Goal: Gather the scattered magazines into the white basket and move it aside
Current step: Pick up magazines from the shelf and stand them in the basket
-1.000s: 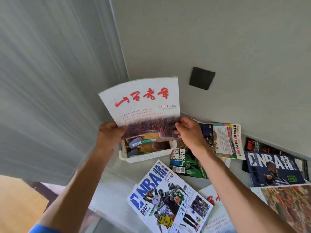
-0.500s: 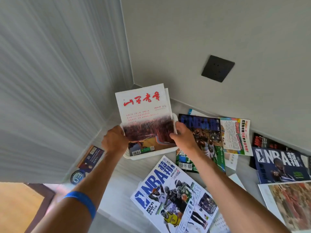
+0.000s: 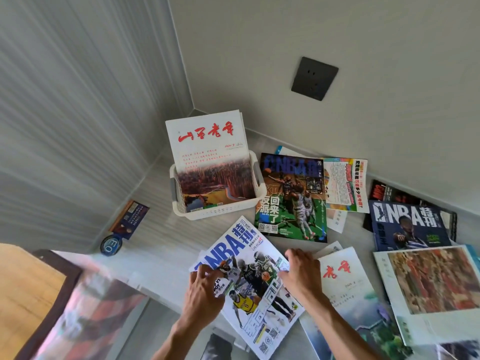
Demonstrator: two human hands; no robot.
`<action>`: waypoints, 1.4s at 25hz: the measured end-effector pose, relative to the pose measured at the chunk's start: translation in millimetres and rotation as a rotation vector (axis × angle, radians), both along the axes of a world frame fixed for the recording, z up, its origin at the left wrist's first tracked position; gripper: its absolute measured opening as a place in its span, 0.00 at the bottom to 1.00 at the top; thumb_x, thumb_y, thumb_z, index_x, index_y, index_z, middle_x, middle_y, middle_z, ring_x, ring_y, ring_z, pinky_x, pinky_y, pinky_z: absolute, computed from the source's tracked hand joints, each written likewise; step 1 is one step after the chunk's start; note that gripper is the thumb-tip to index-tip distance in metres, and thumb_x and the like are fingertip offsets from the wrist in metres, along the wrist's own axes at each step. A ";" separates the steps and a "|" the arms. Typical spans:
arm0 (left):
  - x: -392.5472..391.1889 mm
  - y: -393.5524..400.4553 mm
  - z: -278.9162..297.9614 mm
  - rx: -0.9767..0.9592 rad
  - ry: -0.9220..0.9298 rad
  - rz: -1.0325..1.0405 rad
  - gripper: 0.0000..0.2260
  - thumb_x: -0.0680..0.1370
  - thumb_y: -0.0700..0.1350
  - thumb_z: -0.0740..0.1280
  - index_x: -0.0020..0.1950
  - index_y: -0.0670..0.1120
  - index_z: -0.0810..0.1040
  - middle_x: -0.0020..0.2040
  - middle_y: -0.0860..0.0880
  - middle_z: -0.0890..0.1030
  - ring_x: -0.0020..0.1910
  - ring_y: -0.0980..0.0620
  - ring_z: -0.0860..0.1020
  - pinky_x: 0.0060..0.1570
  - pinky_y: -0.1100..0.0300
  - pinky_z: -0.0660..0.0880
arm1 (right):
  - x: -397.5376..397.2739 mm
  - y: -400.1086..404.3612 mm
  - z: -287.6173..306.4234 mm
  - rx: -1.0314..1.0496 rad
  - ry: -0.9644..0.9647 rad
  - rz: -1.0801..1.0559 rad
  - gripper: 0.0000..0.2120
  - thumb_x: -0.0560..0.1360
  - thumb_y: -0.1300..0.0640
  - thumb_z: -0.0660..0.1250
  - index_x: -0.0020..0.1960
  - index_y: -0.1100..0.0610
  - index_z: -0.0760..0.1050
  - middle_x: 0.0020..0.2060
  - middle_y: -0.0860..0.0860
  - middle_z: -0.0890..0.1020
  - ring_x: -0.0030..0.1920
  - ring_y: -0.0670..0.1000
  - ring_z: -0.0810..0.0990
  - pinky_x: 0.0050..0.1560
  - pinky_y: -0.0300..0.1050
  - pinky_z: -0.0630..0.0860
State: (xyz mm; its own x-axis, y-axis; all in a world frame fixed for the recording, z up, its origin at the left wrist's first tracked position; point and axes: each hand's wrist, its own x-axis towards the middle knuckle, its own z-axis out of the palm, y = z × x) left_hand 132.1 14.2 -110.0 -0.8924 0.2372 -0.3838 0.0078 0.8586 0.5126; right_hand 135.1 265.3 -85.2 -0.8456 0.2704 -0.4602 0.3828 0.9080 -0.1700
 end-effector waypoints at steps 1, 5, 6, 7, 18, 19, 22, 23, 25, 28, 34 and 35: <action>3.2 2.4 0.4 -0.025 -0.022 -0.003 0.20 0.72 0.48 0.69 0.64 0.54 0.76 0.60 0.50 0.70 0.57 0.55 0.64 0.57 0.64 0.66 | -0.2 0.6 3.2 -0.054 -0.014 -0.041 0.13 0.73 0.52 0.69 0.55 0.54 0.74 0.53 0.50 0.81 0.50 0.49 0.76 0.51 0.41 0.74; -0.9 14.0 11.4 0.034 -0.091 0.104 0.19 0.72 0.47 0.69 0.63 0.53 0.76 0.61 0.50 0.74 0.59 0.50 0.71 0.56 0.58 0.69 | 16.1 16.8 24.3 -0.482 0.107 -0.190 0.09 0.74 0.54 0.69 0.40 0.50 0.69 0.34 0.45 0.79 0.27 0.42 0.73 0.26 0.35 0.68; -2.5 17.7 14.9 0.072 -0.087 0.227 0.18 0.71 0.46 0.70 0.61 0.51 0.77 0.61 0.49 0.75 0.57 0.48 0.73 0.54 0.57 0.71 | 22.4 25.8 29.5 -0.562 0.145 -0.206 0.09 0.75 0.54 0.68 0.40 0.50 0.70 0.35 0.46 0.80 0.26 0.43 0.75 0.24 0.36 0.69; -2.4 22.0 18.3 0.121 -0.102 0.379 0.18 0.71 0.44 0.70 0.61 0.50 0.76 0.60 0.47 0.76 0.55 0.47 0.75 0.52 0.57 0.73 | 28.4 37.7 35.2 -0.641 0.173 -0.240 0.06 0.76 0.55 0.68 0.42 0.49 0.72 0.37 0.48 0.82 0.29 0.47 0.79 0.26 0.40 0.73; 36.7 104.4 43.6 1.091 -0.511 0.654 0.20 0.75 0.43 0.69 0.65 0.39 0.71 0.52 0.35 0.82 0.53 0.33 0.78 0.56 0.34 0.75 | 71.8 101.8 69.9 -0.968 0.096 -0.532 0.08 0.77 0.59 0.67 0.52 0.46 0.76 0.49 0.41 0.84 0.50 0.41 0.83 0.47 0.43 0.76; 34.1 103.9 52.9 1.056 -0.431 0.615 0.18 0.76 0.44 0.68 0.65 0.40 0.72 0.53 0.36 0.82 0.54 0.33 0.78 0.59 0.32 0.72 | 67.9 100.0 72.5 -0.902 0.070 -0.488 0.11 0.78 0.62 0.66 0.56 0.50 0.76 0.51 0.49 0.84 0.53 0.50 0.83 0.51 0.53 0.78; 6.7 85.7 91.1 1.021 -0.233 0.553 0.13 0.77 0.42 0.66 0.61 0.46 0.77 0.53 0.41 0.84 0.53 0.37 0.80 0.57 0.39 0.76 | 43.9 83.7 88.8 -0.814 0.098 -0.466 0.20 0.77 0.64 0.66 0.68 0.61 0.69 0.62 0.59 0.78 0.60 0.59 0.78 0.61 0.51 0.74; -8.5 78.2 107.4 1.021 -0.163 0.537 0.12 0.77 0.41 0.65 0.60 0.47 0.78 0.53 0.42 0.85 0.53 0.39 0.81 0.55 0.43 0.78 | 29.5 77.5 100.8 -0.809 0.166 -0.448 0.19 0.77 0.63 0.66 0.67 0.59 0.71 0.62 0.57 0.79 0.59 0.56 0.79 0.59 0.48 0.75; -49.1 61.6 137.5 1.031 -0.016 0.515 0.11 0.77 0.37 0.65 0.57 0.48 0.79 0.51 0.46 0.86 0.49 0.46 0.83 0.50 0.51 0.81 | -11.3 64.9 123.8 -0.817 0.312 -0.355 0.12 0.78 0.61 0.65 0.62 0.54 0.75 0.57 0.52 0.83 0.51 0.52 0.83 0.49 0.47 0.79; -118.3 37.6 168.9 1.026 0.177 0.535 0.11 0.77 0.32 0.64 0.55 0.44 0.78 0.46 0.53 0.86 0.43 0.52 0.84 0.42 0.59 0.82 | -86.1 41.0 143.5 -0.904 0.437 -0.353 0.06 0.80 0.61 0.62 0.53 0.54 0.76 0.46 0.51 0.84 0.34 0.46 0.83 0.32 0.40 0.78; -208.0 6.7 156.5 0.930 0.249 0.674 0.13 0.77 0.28 0.63 0.56 0.43 0.77 0.46 0.51 0.82 0.33 0.65 0.81 0.31 0.69 0.78 | -194.7 -17.4 122.2 -0.884 0.408 -0.358 0.08 0.81 0.60 0.60 0.45 0.51 0.73 0.47 0.50 0.82 0.36 0.46 0.83 0.34 0.37 0.78; -215.6 1.7 147.1 0.891 0.243 0.680 0.14 0.76 0.27 0.62 0.58 0.41 0.77 0.48 0.49 0.82 0.33 0.66 0.81 0.31 0.71 0.77 | -204.0 -22.6 114.2 -0.865 0.380 -0.349 0.09 0.80 0.61 0.60 0.45 0.49 0.73 0.47 0.50 0.81 0.36 0.46 0.83 0.32 0.34 0.76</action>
